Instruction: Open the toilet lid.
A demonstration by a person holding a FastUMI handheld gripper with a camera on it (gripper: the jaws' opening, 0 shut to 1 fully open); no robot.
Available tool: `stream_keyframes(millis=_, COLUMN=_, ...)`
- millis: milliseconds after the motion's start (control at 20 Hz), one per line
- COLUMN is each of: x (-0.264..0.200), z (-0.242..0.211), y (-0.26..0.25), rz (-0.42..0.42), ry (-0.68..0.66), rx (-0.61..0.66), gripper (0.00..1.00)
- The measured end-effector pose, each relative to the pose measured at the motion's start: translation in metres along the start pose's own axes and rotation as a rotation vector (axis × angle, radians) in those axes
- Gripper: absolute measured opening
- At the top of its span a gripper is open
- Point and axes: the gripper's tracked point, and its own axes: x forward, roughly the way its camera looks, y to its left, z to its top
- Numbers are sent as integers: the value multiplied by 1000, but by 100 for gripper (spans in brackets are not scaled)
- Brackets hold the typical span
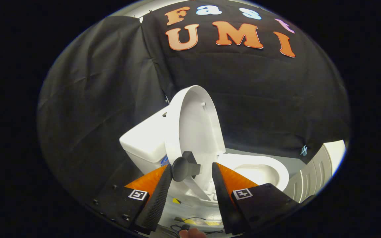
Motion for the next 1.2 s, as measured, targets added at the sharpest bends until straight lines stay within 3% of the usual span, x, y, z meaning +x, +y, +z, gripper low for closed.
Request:
stream_keyframes(millis=300, x=-55, z=43, y=-46, rz=0, ry=-111, rx=58, gripper=78)
stream_keyframes(millis=650, x=-134, z=87, y=-173, rz=-143, ry=-239, rx=55, gripper=74)
stream_keyframes(millis=1000, x=-212, z=92, y=-291, rz=-234, ry=-349, rx=124, gripper=74)
stream_keyframes(millis=1200, x=-249, z=66, y=-361, rz=-296, ry=-393, rx=144, gripper=74)
